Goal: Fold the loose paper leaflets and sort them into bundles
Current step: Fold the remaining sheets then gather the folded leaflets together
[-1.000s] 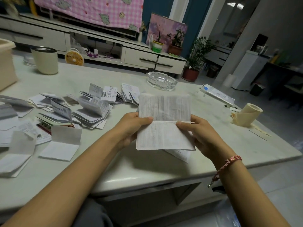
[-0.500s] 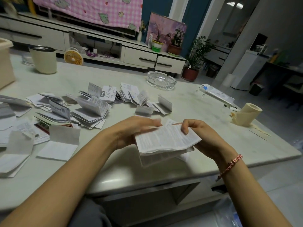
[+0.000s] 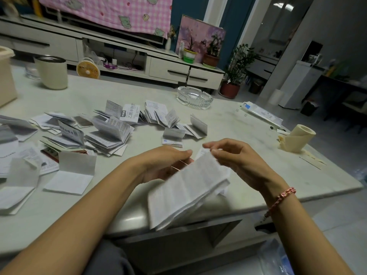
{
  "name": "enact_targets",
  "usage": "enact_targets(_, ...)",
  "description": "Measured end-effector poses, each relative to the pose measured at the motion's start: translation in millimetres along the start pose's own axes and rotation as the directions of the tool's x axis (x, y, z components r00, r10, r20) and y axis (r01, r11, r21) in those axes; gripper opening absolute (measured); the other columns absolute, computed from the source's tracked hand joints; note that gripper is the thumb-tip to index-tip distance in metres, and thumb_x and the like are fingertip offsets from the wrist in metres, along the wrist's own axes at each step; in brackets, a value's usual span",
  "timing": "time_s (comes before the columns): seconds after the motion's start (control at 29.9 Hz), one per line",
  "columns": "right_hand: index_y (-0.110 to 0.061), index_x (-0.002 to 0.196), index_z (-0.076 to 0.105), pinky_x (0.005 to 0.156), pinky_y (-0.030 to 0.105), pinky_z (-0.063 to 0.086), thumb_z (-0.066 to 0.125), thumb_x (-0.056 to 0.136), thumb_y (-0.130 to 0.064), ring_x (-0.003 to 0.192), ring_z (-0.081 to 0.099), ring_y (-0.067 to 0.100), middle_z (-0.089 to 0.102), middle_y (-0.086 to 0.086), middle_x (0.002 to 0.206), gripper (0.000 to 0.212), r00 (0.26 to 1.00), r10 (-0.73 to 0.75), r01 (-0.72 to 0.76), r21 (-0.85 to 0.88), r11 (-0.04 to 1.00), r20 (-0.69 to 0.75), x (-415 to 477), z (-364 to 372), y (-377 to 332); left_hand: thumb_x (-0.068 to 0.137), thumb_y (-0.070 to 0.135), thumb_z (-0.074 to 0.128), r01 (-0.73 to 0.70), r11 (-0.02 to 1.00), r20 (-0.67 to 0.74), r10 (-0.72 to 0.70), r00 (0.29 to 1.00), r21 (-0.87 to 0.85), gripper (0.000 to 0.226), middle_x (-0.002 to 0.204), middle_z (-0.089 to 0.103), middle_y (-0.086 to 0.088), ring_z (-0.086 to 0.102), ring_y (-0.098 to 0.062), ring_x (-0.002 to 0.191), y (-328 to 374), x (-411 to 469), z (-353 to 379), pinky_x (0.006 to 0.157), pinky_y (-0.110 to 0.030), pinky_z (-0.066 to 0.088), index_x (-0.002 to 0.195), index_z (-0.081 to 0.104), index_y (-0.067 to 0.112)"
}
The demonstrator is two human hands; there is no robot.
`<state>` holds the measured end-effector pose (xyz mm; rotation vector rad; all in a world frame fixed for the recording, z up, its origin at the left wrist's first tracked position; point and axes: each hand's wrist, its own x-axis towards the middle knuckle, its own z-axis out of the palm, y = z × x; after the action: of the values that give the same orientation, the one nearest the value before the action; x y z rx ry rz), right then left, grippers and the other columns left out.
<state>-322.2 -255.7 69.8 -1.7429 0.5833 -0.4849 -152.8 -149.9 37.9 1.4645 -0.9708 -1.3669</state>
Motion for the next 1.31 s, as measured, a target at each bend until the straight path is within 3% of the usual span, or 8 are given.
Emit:
enact_targets(0.17, -0.002, 0.086, 0.056, 0.049, 0.020, 0.049, 0.056, 0.090, -0.004, 0.051, 0.060, 0.014, 0.064, 0.012, 0.073, 0.005, 0.974, 0.072, -0.063, 0.049, 0.997, -0.213, 6.2, 7.1, 6.2, 0.091, 0.057, 0.038, 0.065, 0.990, 0.131, -0.049, 0.990, -0.123, 0.061, 0.096, 0.072, -0.016, 0.070, -0.026, 0.078, -0.3, 2.8, 1.9, 0.062, -0.030, 0.057, 0.104, 0.061, 0.003)
enact_targets(0.3, -0.003, 0.084, 0.055, 0.042, 0.019, 0.041, 0.055, 0.087, -0.002, 0.041, 0.054, 0.009, 0.060, 0.007, 0.064, 0.004, 0.860, 0.038, -0.022, 0.038, 0.999, -0.509, 18.1, 42.7, 33.3, 0.092, 0.037, 0.054, -0.005, 0.992, -0.032, 0.000, 0.999, -0.128, 0.038, 0.086, 0.071, -0.014, 0.068, -0.027, 0.073, -11.3, 13.0, 13.5, 0.068, -0.037, 0.060, 0.097, 0.060, 0.000)
enact_targets(0.5, -0.006, 0.075, 0.057, 0.042, 0.019, 0.039, 0.060, 0.084, -0.002, 0.044, 0.046, 0.012, 0.055, 0.006, 0.063, 0.011, 0.936, 0.071, -0.092, -0.045, 0.995, -0.345, 42.5, 63.4, 40.5, 0.097, 0.023, 0.049, -0.074, 0.992, -0.207, 0.053, 0.977, -0.097, 0.027, 0.075, 0.067, -0.006, 0.065, -0.017, 0.062, -24.0, 15.8, 11.5, 0.067, -0.033, 0.057, 0.079, 0.061, 0.009)
enact_targets(0.64, -0.005, 0.074, 0.059, 0.040, 0.013, 0.039, 0.057, 0.085, 0.003, 0.044, 0.049, 0.005, 0.054, 0.006, 0.065, 0.014, 0.954, 0.139, -0.150, -0.022, 0.988, -0.266, 43.1, 60.7, 37.8, 0.098, 0.021, 0.047, -0.135, 0.990, -0.229, 0.124, 0.966, -0.034, 0.021, 0.081, 0.068, -0.005, 0.065, -0.016, 0.065, -25.5, 15.2, 13.6, 0.069, -0.030, 0.056, 0.084, 0.059, 0.011)
enact_targets(0.84, -0.008, 0.077, 0.061, 0.045, 0.021, 0.046, 0.053, 0.088, 0.002, 0.047, 0.055, 0.012, 0.059, 0.005, 0.058, 0.016, 0.963, 0.253, -0.271, -0.299, 0.915, -0.097, -6.5, 26.6, 16.4, 0.092, 0.012, 0.045, -0.086, 0.973, -0.163, 0.123, 0.979, 0.215, 0.025, 0.079, 0.069, -0.006, 0.067, -0.021, 0.077, -17.9, 4.1, 64.9, 0.073, -0.033, 0.055, 0.074, 0.062, 0.013)
enact_targets(1.0, -0.013, 0.080, 0.065, 0.046, 0.031, 0.054, 0.039, 0.087, 0.005, 0.072, 0.070, 0.031, 0.064, -0.003, 0.054, 0.032, 0.710, 0.704, -0.596, -0.523, 0.609, 0.010, -55.0, -7.6, 150.9, 0.085, 0.005, 0.044, 0.182, 0.926, 0.047, -0.208, 0.977, 0.330, 0.025, 0.065, 0.062, -0.003, 0.058, -0.015, 0.060, -116.3, -6.7, 148.3, 0.050, -0.022, 0.046, 0.070, 0.063, 0.011)
enact_targets(1.1, -0.009, 0.071, 0.056, 0.039, 0.018, 0.047, 0.050, 0.086, 0.001, 0.047, 0.061, 0.013, 0.059, 0.005, 0.064, 0.019, 0.567, 0.823, -0.723, -0.499, 0.479, -0.031, -98.8, 44.8, 230.1, 0.090, 0.008, 0.047, 0.393, 0.861, -0.122, -0.374, 0.919, 0.323, 0.023, 0.069, 0.052, -0.004, 0.047, -0.015, 0.062, -226.2, -5.2, 157.1, 0.058, -0.024, 0.038, 0.069, 0.054, 0.013)
enact_targets(1.31, -0.007, 0.092, 0.052, 0.076, 0.032, 0.043, 0.057, 0.091, -0.019, 0.086, 0.048, 0.022, 0.052, 0.014, 0.100, 0.013, 0.398, 0.911, -0.918, -0.059, 0.393, -0.112, -153.6, 104.0, 333.2, 0.094, 0.015, 0.048, 0.580, 0.698, -0.363, -0.456, 0.813, 0.421, 0.036, 0.137, 0.048, -0.006, 0.046, -0.024, 0.125, -346.5, 3.7, 136.2, 0.096, -0.022, 0.036, 0.130, 0.051, 0.015)
